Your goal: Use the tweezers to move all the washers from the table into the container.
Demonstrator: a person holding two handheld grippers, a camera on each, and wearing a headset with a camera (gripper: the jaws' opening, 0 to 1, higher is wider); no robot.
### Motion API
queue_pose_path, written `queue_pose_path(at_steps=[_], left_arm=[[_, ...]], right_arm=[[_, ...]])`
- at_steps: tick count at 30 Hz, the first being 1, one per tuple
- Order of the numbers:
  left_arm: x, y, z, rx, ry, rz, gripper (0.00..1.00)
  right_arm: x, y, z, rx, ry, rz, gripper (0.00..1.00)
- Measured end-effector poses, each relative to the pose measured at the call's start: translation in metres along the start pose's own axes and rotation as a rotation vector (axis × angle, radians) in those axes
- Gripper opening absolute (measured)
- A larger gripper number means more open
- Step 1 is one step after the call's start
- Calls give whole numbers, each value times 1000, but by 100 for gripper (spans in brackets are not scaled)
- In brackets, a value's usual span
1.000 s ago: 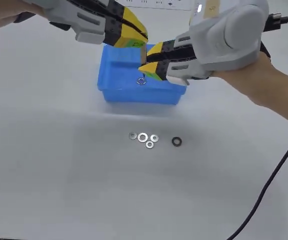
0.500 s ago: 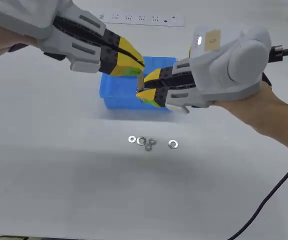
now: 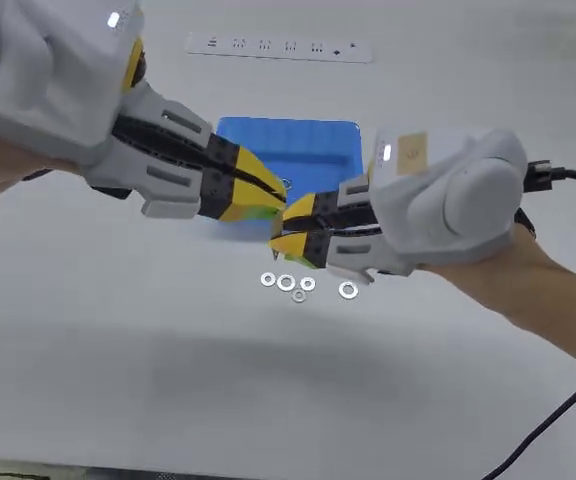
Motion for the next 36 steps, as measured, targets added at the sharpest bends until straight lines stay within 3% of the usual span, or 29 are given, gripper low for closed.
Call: queue_pose_path(at_steps=[14,27,36], left_arm=[[-12,6,-11,3,-38,-26,5],[-17,8,-3,1,-40,-29,5],[-25,9,-3,-7,-38,-14,5]], right_arm=[[-7,8,18,14,35,8,12],[-13,14,17,-2,62,29,14],[-18,15,22,22,74,44,14]])
Point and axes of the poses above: the centre of the closed fingertips' face, and the gripper's own axes: y roughly forward along the fingers, z roughly to its left, x roughly out of its top, the point moved 1 cm from there along -y, roughly backward along the fingers, and after that the axes turned 14 degrees about -x, right-handed, at the moved point
